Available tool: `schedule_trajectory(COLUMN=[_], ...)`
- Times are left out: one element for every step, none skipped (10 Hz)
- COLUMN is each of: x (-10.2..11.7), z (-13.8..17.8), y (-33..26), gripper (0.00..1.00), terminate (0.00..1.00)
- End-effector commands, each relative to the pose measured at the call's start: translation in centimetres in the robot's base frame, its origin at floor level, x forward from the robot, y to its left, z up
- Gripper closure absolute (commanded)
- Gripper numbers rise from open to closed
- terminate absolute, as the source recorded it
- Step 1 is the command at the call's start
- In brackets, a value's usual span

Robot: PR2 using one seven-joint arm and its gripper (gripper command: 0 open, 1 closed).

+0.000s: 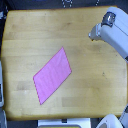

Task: Folding a cloth

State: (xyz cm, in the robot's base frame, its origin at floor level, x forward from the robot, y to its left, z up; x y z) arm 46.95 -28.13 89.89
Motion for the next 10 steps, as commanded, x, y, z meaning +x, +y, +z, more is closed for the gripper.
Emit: schedule_trajectory(x=[-0.1,-0.4,-0.3,-0.1,-0.2,-0.5,-1.0,-2.2,-3.0,-3.7], z=[-0.1,-0.9,-1.6,-2.3,-3.4,-4.6,-5.9,-7.2,-7.8,-8.7], y=[0.1,0.3,0.0,0.0,0.8,2.3,4.4,7.2,9.0,11.8], gripper=[0.0,0.0,0.0,0.0,0.0,0.0,0.0,0.0,0.0,0.0], terminate=[0.0,0.0,0.0,0.0,0.0,0.0,0.0,0.0,0.0,0.0])
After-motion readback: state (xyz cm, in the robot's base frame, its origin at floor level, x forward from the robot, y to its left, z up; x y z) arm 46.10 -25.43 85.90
